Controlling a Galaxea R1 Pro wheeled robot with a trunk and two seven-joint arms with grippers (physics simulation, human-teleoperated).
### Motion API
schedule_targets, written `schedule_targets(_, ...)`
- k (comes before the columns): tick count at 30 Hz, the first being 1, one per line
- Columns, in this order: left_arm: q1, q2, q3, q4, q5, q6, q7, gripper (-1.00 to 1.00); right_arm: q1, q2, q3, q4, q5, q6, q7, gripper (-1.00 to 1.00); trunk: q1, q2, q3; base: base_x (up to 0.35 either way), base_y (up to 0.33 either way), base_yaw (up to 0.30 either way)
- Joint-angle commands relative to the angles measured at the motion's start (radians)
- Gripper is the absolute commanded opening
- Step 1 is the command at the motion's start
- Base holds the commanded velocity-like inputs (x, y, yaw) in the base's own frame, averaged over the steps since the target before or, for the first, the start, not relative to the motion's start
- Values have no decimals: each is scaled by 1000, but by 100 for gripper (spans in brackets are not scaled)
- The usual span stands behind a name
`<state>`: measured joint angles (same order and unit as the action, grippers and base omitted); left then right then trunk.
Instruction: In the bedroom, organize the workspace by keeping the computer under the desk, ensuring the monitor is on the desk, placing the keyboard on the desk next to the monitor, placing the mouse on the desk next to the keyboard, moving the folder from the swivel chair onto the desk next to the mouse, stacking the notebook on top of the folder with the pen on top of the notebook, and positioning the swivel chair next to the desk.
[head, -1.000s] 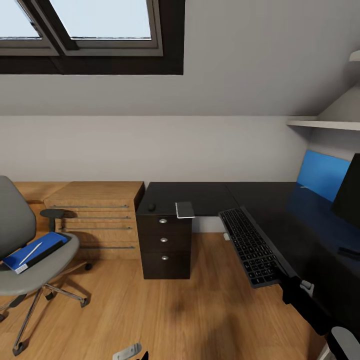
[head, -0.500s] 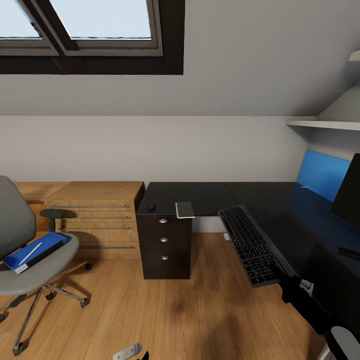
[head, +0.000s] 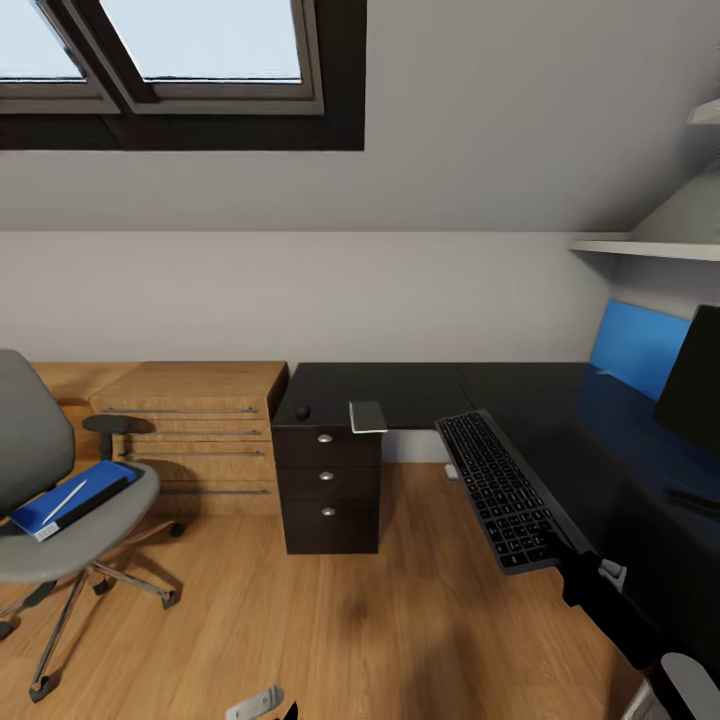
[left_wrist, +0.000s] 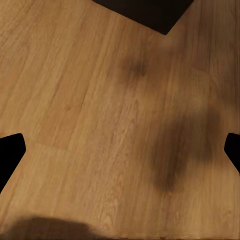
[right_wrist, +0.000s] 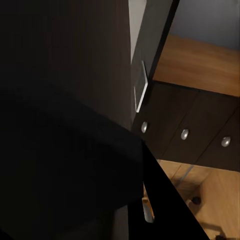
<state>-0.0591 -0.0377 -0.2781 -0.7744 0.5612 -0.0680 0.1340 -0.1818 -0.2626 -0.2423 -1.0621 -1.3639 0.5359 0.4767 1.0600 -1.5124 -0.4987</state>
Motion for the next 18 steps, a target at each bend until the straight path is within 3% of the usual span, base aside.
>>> schedule_targets(1,-1,1,-6,0,10,-6,7,100,-1,0,-2,1,-8,9,1,-100,-1,-1,-1,-253,-121,0)
schedule_targets(18,-1,1,-7,0,11,-6,7,100,0,1,-2,35,-4,5,6,-100,-1,-1,-1,-283,-160,0)
